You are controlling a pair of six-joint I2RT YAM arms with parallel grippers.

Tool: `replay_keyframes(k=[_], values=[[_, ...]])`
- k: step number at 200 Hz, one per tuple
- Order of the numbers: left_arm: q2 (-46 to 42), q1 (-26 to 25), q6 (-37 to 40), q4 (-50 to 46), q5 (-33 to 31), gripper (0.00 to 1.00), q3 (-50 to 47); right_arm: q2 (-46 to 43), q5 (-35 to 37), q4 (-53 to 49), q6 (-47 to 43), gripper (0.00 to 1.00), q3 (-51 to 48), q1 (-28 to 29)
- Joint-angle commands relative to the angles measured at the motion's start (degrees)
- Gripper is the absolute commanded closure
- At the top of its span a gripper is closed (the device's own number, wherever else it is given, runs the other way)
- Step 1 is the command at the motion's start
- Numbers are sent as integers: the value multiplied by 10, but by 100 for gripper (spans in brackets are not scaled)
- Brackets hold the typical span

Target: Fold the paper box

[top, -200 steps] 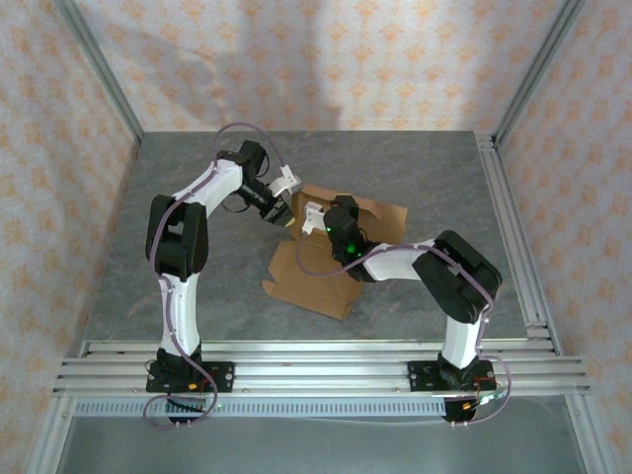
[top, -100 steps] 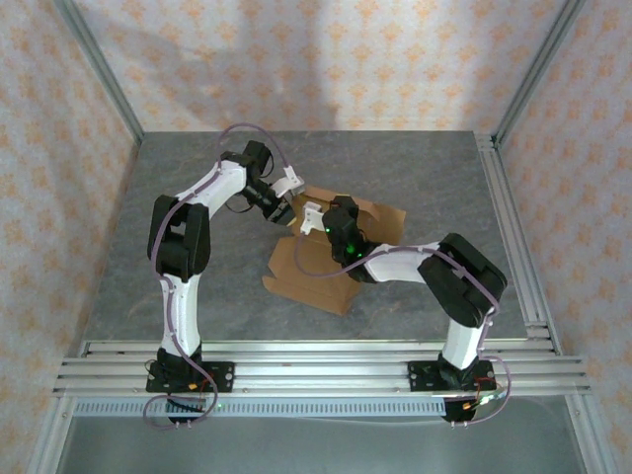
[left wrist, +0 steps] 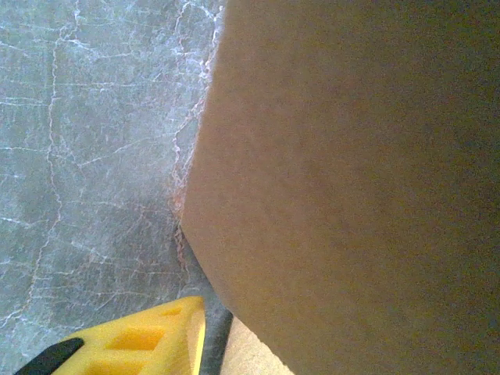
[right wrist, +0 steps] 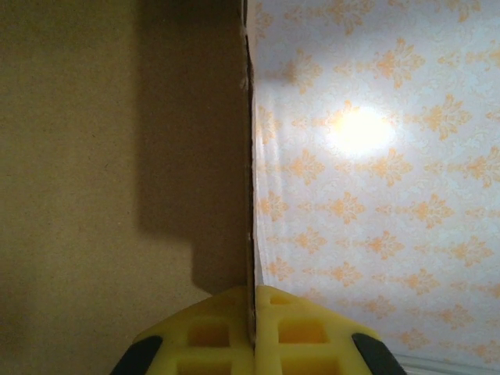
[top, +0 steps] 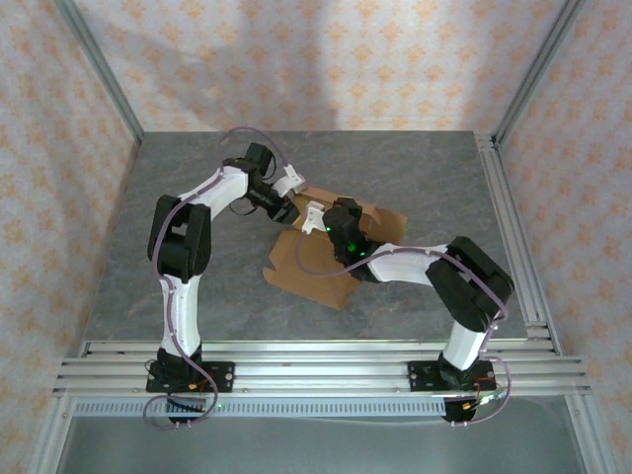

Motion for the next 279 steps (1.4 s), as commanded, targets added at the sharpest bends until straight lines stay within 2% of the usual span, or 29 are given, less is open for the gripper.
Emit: replay_keyframes(k=[1, 72, 102, 144, 197, 246, 279], values=[[-30, -9, -23, 36, -18, 63, -5, -13, -13, -32, 24, 100, 14, 6], [-29, -16, -67, 71, -68, 71, -7, -14, -11, -60, 45, 100, 27, 7], [-35, -21, -82, 92, -68, 77, -19, -12, -8, -71, 54, 100, 30, 8], [-38, -36, -98, 107, -72, 77, -26, -10, -1, -95, 77, 100, 38, 8], [-38, -40, -110, 117, -80, 88, -27, -11, 3, -120, 104, 100, 42, 8], [-39, -40, -106, 109, -88, 91, -25, -9, 9, -125, 114, 94, 45, 8], [-37, -40, -101, 103, -95, 92, -23, -22, 0, -135, 139, 79, 49, 8]])
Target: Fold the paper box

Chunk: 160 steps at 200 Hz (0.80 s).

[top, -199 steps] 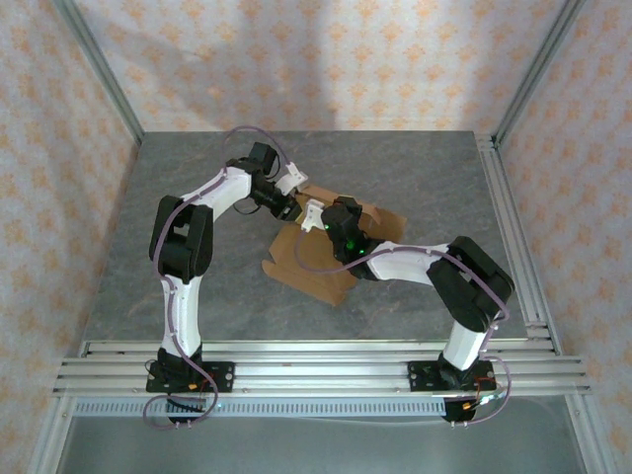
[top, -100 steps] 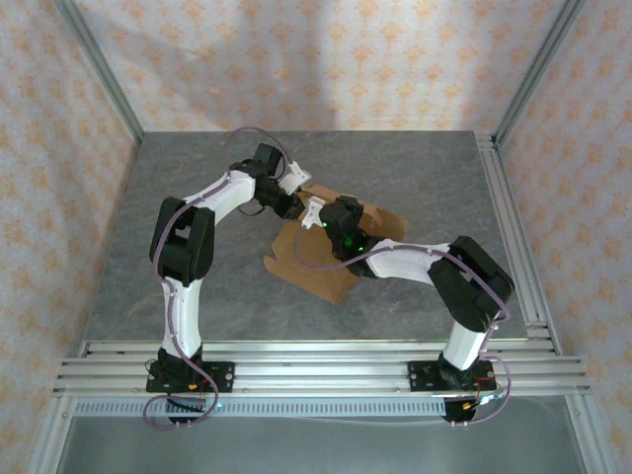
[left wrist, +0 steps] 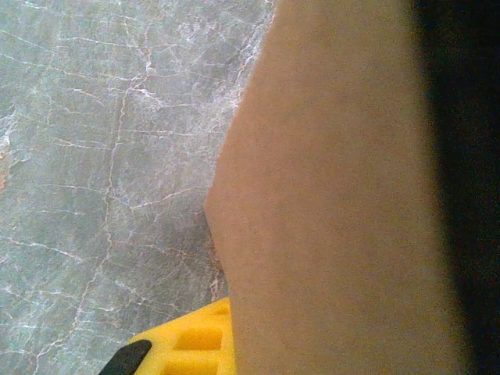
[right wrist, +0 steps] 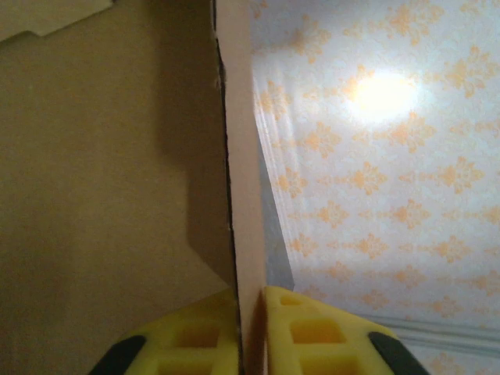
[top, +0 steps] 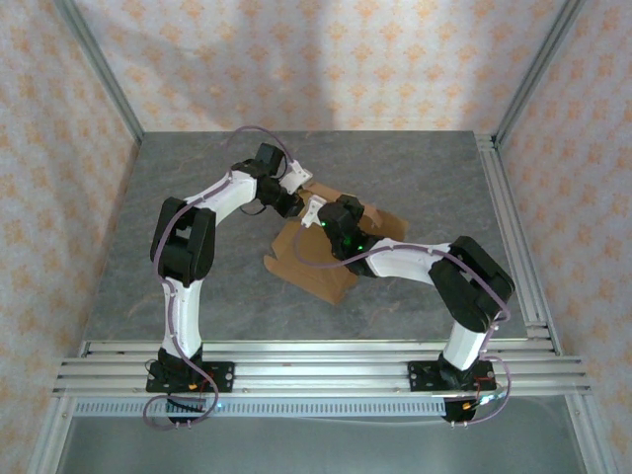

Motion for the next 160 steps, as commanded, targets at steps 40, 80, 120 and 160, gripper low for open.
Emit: replay_keyframes(k=[40, 80, 120, 160], values=[[-18, -5, 1, 1, -9, 94, 5, -52, -59, -73, 97, 69, 10, 7], [-14, -5, 4, -11, -16, 95, 15, -96, -88, -102, 169, 52, 2, 7], [-15, -5, 7, -17, -25, 99, 18, -169, -150, -149, 300, 34, 5, 8], [-25, -8, 17, -17, -31, 100, 14, -211, -233, -228, 491, 29, 56, -19]])
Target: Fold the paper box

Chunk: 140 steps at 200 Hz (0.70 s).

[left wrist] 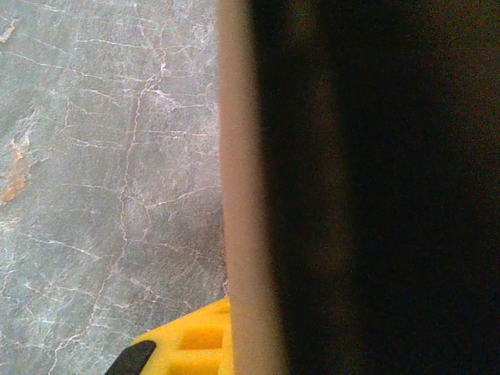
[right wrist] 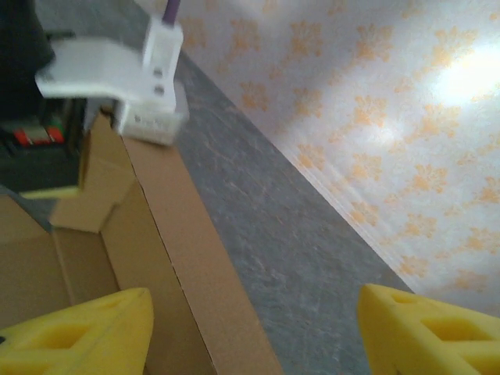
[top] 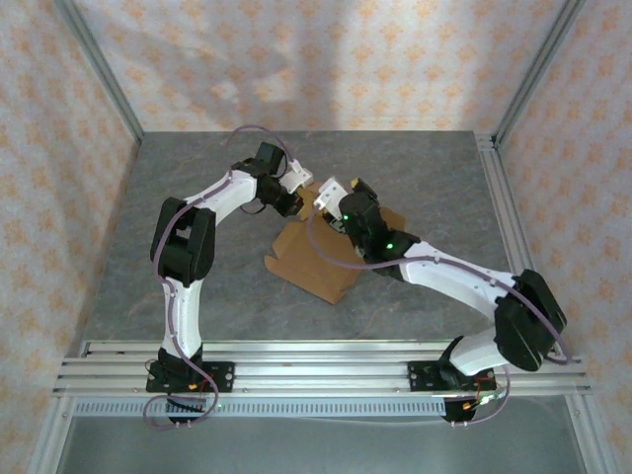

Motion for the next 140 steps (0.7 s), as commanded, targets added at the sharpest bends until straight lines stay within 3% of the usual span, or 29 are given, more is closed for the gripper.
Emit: replay_keyframes(k=[1, 33, 68, 96, 140], values=[[-25, -7, 15, -15, -15, 100, 9, -19, -72, -74, 171, 29, 48, -21], [-36, -11, 21, -13, -21, 100, -3, -6, -185, -133, 378, 29, 107, -102], [-47, -21, 28, -6, -33, 100, -18, 81, -397, -230, 528, 29, 201, -198], [-47, -31, 40, -11, -40, 100, -19, 174, -522, -320, 549, 33, 287, -235], [-39, -35, 35, -8, -32, 100, -17, 245, -573, -329, 508, 32, 322, -235]])
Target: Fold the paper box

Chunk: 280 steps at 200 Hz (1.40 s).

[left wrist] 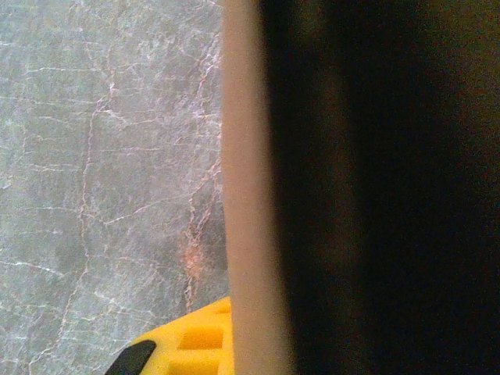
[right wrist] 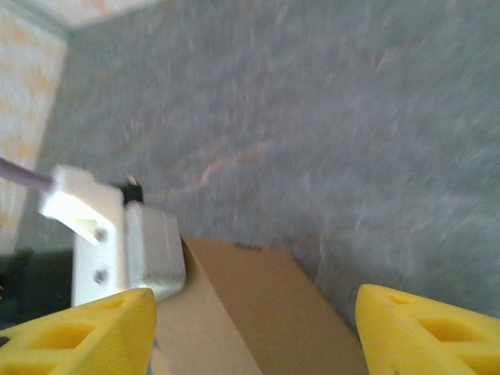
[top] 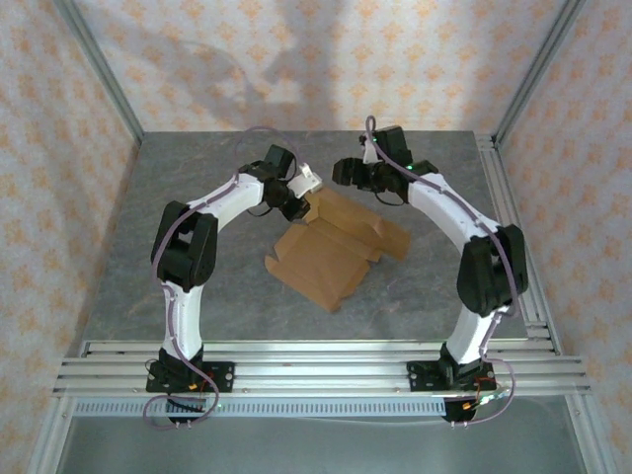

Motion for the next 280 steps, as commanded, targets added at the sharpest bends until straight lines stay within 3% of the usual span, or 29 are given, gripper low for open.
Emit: replay_keyframes(k=[1, 111, 137, 206, 280], values=[[-17, -1, 9, -5, -4, 100, -5, 20, -72, -37, -2, 32, 28, 2], [4, -5, -10, -2, 2, 99, 7, 90, -93, -25, -18, 47, 19, 2], [6, -6, -18, 6, -5, 95, 8, 93, -92, -25, -18, 48, 16, 2], [-29, -6, -79, 140, -42, 74, -63, 84, -103, -11, -4, 49, -6, -1], [-45, -7, -113, 234, -20, 74, -106, 81, -123, 10, 18, 50, -22, -11]])
